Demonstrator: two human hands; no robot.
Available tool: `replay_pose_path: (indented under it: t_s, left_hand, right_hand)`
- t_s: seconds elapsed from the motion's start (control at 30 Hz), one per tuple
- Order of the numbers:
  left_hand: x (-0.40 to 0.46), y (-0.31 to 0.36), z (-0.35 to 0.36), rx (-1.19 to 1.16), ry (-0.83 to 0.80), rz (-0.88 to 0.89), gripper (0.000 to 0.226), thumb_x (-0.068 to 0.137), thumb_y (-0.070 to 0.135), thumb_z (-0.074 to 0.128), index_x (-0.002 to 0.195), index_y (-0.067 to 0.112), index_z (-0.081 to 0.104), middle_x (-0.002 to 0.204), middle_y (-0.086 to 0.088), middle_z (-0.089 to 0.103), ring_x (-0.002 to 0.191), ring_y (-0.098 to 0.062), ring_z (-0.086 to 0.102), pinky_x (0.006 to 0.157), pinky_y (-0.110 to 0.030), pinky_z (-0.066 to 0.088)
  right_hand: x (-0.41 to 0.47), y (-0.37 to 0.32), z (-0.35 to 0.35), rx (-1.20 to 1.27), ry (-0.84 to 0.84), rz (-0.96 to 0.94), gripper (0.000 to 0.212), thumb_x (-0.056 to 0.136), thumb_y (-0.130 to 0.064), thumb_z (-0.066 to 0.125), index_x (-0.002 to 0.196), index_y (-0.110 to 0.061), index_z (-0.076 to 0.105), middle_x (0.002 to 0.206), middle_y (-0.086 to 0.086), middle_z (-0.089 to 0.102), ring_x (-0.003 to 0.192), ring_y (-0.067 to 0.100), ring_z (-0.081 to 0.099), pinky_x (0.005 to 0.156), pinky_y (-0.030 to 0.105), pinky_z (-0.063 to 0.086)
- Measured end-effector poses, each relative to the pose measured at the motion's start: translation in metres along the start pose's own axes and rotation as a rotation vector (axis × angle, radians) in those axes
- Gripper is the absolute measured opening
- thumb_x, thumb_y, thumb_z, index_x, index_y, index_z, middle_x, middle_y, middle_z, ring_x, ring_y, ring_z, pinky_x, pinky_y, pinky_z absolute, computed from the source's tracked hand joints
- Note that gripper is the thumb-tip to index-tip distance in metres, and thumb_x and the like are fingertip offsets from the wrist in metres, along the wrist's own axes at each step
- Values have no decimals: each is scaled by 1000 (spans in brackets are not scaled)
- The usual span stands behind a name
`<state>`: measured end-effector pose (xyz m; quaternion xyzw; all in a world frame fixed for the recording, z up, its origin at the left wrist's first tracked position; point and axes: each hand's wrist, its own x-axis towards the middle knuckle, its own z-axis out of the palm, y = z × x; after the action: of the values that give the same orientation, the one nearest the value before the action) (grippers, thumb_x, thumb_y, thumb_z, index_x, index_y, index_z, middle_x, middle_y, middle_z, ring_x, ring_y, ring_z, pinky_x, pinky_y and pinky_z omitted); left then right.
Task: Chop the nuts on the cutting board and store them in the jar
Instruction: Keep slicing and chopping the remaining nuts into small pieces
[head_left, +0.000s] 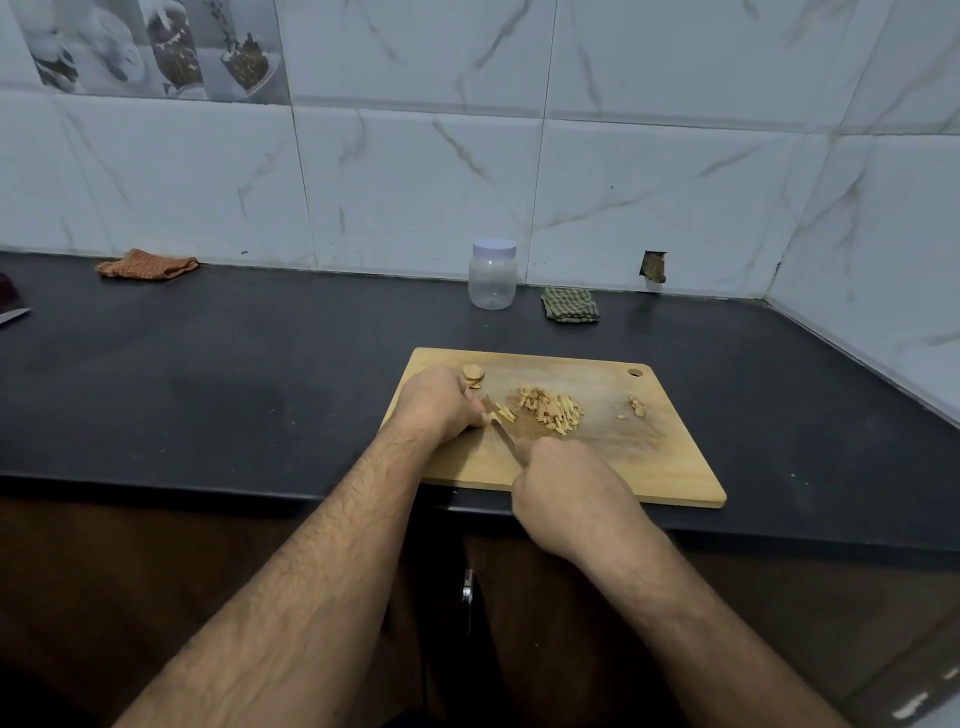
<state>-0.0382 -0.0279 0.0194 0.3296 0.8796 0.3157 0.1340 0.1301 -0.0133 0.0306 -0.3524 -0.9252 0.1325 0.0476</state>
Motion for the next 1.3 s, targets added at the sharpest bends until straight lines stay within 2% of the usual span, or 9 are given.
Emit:
replay_pose_path:
  t_s: [0.27,0.43,0.57,0.67,0.83,0.97,1.07,1.17,1.3]
  left_hand:
    - [-1,-7,0,-75,-22,41,6,86,14,71,87,11,76,78,13,69,75,1,56,60,-19,38]
    - [-1,-15,-5,-146,-9,45,7,85,15,71,87,12,76,90,6,73,87,-11,61,70,-25,45]
    - [-1,-26,-5,-320,96,24,9,86,15,70,79,16,74,80,12,69,79,-8,60,63,-24,44]
    - [-1,-31,-4,-386,210,1,9,88,20,69,79,21,71,85,8,68,84,-10,60,68,-25,45]
    - [8,-28,-1,-286,285,34,3,91,22,68,92,24,71,91,8,67,88,-11,60,78,-25,46]
    - [19,-24,6,-184,303,88,8,93,21,64,96,24,71,97,6,68,91,-11,61,77,-24,45]
    - [27,-22,9,-98,314,115,17,95,24,61,109,23,71,108,3,70,102,-15,62,86,-27,49]
    - [36,-13,7,-37,309,131,31,96,26,62,125,18,65,119,-1,68,111,-19,61,97,-32,48]
    - [44,4,6,60,290,137,32,95,23,60,124,10,65,117,-8,69,109,-24,62,92,-33,49]
  right_hand:
    - [-2,4,-3,39,51,41,42,95,-15,45,134,-24,56,117,3,63,100,20,60,81,34,54]
    - [-2,-2,0,46,74,8,37,94,-15,44,126,-24,59,105,2,64,95,21,60,78,35,54]
    - [2,-8,0,1,55,-31,41,94,-16,46,133,-23,57,116,3,64,102,21,60,80,33,52]
    - [7,-4,-5,-54,23,2,39,94,-16,47,129,-22,61,103,3,64,91,21,61,75,32,53]
    - [15,10,-15,-77,52,99,40,96,-18,43,133,-22,58,113,3,65,90,20,56,73,31,47]
    - [16,7,-12,-64,45,61,43,96,-20,43,137,-27,55,117,1,64,94,20,56,77,31,48]
    - [19,9,-12,-74,34,74,43,96,-19,44,137,-27,55,118,1,63,95,20,55,75,31,45]
    - [24,10,-15,-31,49,81,43,95,-17,44,137,-26,53,111,0,63,87,19,51,71,30,43]
    - [34,3,-10,12,91,50,55,94,-13,40,147,-28,37,102,1,62,82,20,49,67,33,42]
